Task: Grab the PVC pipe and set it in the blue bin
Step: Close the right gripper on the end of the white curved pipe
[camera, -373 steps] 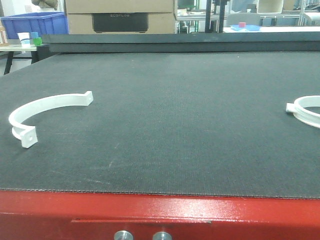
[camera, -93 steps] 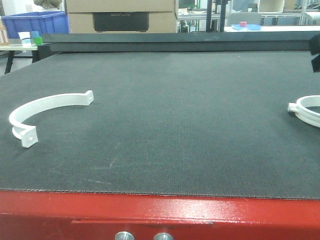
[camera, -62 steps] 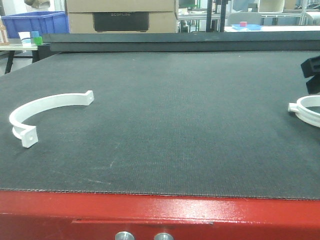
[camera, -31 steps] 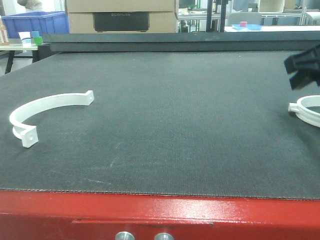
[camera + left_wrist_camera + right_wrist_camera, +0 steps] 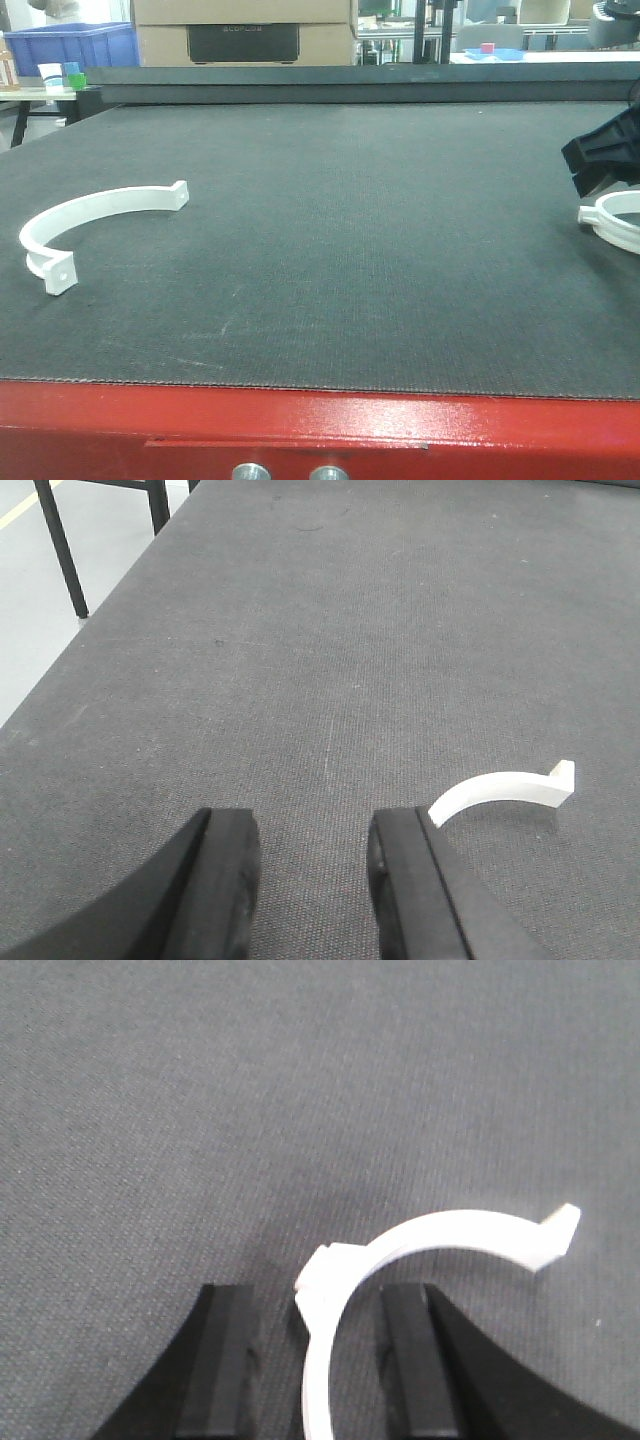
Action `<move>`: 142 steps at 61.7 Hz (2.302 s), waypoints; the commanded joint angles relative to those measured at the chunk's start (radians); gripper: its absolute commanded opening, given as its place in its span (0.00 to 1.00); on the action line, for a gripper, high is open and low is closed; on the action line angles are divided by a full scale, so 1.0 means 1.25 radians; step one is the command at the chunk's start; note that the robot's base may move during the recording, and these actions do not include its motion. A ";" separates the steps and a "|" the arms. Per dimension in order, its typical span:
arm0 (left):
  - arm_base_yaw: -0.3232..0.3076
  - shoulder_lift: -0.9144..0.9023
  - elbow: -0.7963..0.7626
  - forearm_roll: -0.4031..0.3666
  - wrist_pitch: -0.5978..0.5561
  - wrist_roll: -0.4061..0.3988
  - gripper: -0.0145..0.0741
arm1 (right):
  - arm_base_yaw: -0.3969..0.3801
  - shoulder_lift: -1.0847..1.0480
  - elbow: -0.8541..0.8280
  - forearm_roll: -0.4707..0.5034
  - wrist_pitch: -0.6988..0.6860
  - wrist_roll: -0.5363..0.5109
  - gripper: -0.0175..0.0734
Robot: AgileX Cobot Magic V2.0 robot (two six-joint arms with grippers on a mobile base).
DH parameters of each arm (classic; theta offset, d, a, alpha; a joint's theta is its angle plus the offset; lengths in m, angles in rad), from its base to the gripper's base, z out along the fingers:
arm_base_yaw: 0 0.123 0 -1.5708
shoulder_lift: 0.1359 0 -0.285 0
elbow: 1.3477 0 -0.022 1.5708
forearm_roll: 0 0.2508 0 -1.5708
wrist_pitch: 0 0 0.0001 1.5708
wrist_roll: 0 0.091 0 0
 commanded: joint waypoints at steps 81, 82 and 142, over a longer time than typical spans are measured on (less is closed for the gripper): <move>-0.003 -0.001 -0.006 -0.005 -0.014 0.000 0.40 | -0.005 0.059 -0.010 -0.098 -0.017 -0.002 0.24; -0.003 -0.001 -0.006 -0.005 -0.014 0.000 0.40 | -0.005 0.059 -0.010 -0.098 -0.017 -0.002 0.24; -0.003 -0.001 -0.006 -0.005 -0.022 0.000 0.40 | -0.011 0.082 -0.010 -0.098 -0.034 -0.002 0.09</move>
